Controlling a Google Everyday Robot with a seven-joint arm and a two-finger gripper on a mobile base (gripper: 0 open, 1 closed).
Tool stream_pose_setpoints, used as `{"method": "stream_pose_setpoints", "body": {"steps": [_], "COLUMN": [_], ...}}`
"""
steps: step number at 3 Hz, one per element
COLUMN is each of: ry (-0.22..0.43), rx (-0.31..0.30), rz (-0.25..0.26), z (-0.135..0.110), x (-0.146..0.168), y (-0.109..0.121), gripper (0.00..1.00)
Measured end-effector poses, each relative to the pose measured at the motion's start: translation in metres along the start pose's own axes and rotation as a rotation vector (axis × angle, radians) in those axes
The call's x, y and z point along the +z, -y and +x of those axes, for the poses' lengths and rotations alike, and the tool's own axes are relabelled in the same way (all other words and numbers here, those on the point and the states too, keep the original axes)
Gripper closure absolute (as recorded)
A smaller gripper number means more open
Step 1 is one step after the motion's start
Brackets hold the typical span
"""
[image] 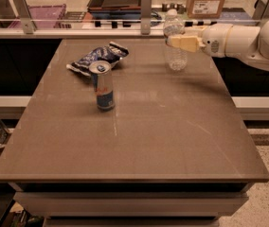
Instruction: Pick water bottle
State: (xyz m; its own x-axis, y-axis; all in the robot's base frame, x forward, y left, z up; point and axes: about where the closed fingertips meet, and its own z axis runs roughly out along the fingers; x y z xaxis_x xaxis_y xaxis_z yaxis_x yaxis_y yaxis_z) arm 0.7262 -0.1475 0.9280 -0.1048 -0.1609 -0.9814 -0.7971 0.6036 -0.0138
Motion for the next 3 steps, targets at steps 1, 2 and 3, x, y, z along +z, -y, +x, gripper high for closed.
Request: {"method": "stream_pose_setpoints", "body": {"steps": [1, 2, 3], "ry": [0.000, 0.024, 0.075], "rx": [0.000, 0.018, 0.039], "rz": [0.000, -0.029, -0.046], "z": [0.000, -0.004, -0.015], "x": [0.000, -0.001, -0.005], "y": [0.000, -0.001, 0.003], "gripper": [1.00, 1.00, 1.00]}}
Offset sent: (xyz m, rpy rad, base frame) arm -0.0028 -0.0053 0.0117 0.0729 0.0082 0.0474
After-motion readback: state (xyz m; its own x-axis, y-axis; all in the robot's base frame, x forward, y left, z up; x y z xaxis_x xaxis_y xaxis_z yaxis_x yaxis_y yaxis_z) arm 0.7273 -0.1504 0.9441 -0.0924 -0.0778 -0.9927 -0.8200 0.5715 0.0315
